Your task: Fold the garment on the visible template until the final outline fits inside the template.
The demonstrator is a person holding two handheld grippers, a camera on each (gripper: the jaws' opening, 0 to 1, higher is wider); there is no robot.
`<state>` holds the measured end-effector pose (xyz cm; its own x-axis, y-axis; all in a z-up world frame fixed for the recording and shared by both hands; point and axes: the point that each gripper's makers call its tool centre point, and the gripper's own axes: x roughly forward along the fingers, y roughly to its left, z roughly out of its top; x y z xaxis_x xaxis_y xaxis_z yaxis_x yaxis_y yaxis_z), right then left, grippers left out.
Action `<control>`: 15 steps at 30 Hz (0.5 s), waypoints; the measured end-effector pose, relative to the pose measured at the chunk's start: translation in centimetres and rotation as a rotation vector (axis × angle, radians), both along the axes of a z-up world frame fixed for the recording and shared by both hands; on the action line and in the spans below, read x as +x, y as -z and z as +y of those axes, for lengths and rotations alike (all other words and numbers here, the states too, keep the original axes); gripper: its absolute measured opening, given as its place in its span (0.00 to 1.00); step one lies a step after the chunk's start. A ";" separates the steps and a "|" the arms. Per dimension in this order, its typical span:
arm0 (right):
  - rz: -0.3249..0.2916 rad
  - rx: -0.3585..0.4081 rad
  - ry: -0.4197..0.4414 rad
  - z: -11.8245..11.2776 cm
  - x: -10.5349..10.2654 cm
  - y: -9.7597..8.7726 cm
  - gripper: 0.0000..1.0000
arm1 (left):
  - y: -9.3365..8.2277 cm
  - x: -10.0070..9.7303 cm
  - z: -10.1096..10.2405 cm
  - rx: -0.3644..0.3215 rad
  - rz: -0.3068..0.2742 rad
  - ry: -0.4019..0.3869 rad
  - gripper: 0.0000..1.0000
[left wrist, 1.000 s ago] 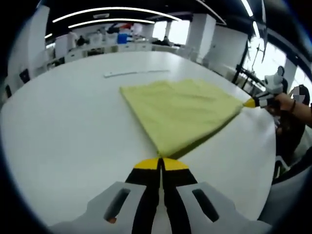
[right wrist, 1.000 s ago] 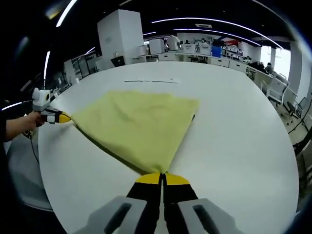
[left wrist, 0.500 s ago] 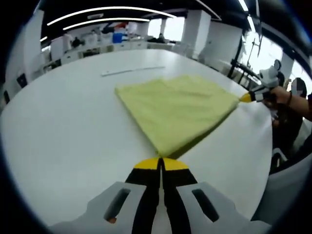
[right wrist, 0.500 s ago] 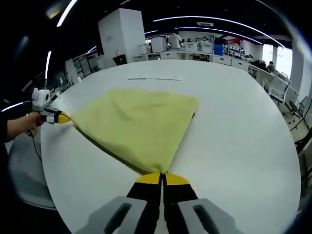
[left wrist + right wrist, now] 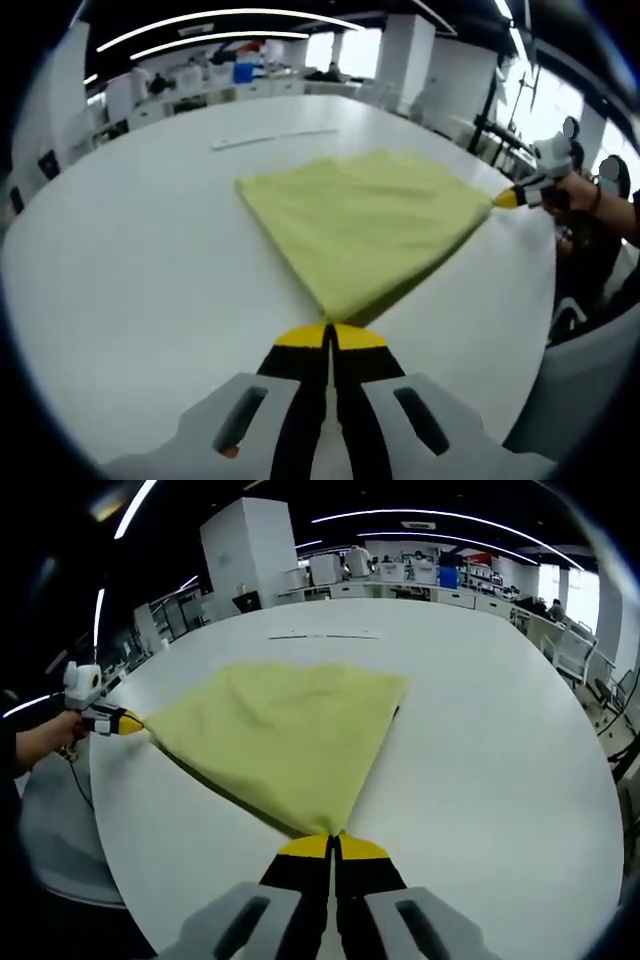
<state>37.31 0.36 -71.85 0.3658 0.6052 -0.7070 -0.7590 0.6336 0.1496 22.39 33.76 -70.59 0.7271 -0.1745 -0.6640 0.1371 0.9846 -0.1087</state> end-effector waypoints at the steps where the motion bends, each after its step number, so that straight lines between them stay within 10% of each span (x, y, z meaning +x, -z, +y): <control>1: 0.001 0.000 0.000 0.0 0.0 0.0 0.00 | 0.0 -0.1 0.0 0.002 0.002 0.001 0.00; 15: 0.029 0.001 0.019 0.1 -0.4 0.5 0.00 | 0.4 -0.2 -0.1 0.020 -0.008 -0.007 0.00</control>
